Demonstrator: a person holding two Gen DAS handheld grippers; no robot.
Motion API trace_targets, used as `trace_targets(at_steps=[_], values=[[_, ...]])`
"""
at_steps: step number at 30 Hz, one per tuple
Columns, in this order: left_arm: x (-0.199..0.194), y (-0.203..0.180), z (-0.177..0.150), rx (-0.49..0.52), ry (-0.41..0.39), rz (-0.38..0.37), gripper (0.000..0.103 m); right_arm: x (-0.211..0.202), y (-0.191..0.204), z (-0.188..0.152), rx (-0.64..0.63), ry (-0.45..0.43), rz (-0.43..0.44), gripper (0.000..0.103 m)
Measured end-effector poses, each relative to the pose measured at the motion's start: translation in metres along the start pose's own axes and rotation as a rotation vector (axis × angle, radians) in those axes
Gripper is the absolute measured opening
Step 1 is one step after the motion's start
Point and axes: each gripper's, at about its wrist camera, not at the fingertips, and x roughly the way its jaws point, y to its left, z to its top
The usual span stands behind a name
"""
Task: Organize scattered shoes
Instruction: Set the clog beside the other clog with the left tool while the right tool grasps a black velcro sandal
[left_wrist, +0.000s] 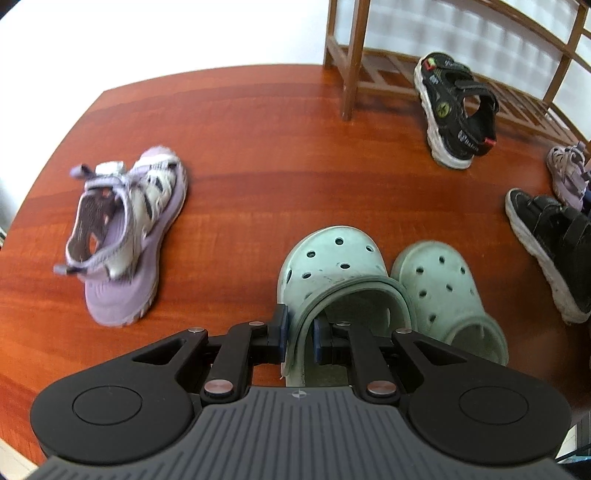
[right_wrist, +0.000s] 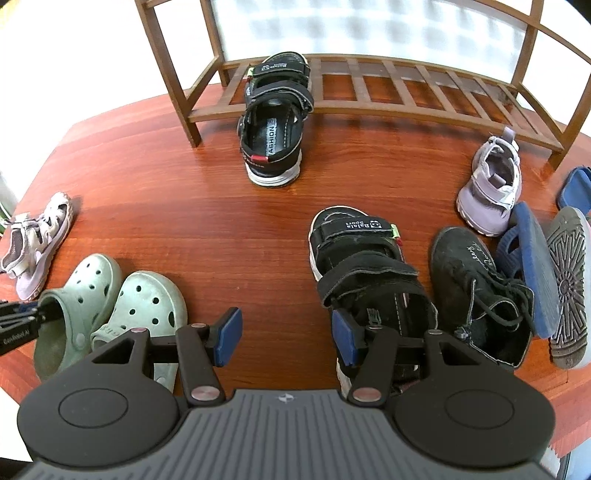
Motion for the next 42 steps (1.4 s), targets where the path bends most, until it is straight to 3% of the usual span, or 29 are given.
trace_targets(at_steps=[8,14,16,18,22,27,35,42], values=[[0.0,-0.004,-0.005,-0.002,0.004,0.001,0.015,0.001,-0.005,-0.001,-0.013,0.005,0.003,0.061],[0.003,-0.004,-0.007,-0.028,0.039,-0.01,0.024,0.001,-0.01,-0.003,-0.015,0.005,0.007,0.062],[0.001,-0.003,-0.006,-0.039,0.04,-0.019,0.043,0.0,-0.012,-0.005,-0.013,0.006,0.009,0.062],[-0.002,-0.004,-0.005,-0.04,0.042,-0.021,0.054,-0.001,-0.015,-0.006,-0.012,0.005,0.01,0.063],[-0.014,-0.008,-0.003,-0.014,0.055,-0.022,0.063,-0.005,-0.021,-0.007,-0.008,-0.002,0.011,0.063],[-0.031,-0.012,-0.001,0.02,0.06,-0.02,0.066,-0.017,-0.033,-0.008,0.011,-0.016,0.006,0.065],[-0.053,-0.023,0.021,-0.012,0.032,-0.044,0.067,-0.023,-0.056,-0.01,0.009,-0.015,-0.026,0.066],[-0.053,-0.04,0.04,-0.009,0.011,-0.053,0.068,-0.011,-0.065,-0.007,-0.004,0.0,0.001,0.084]])
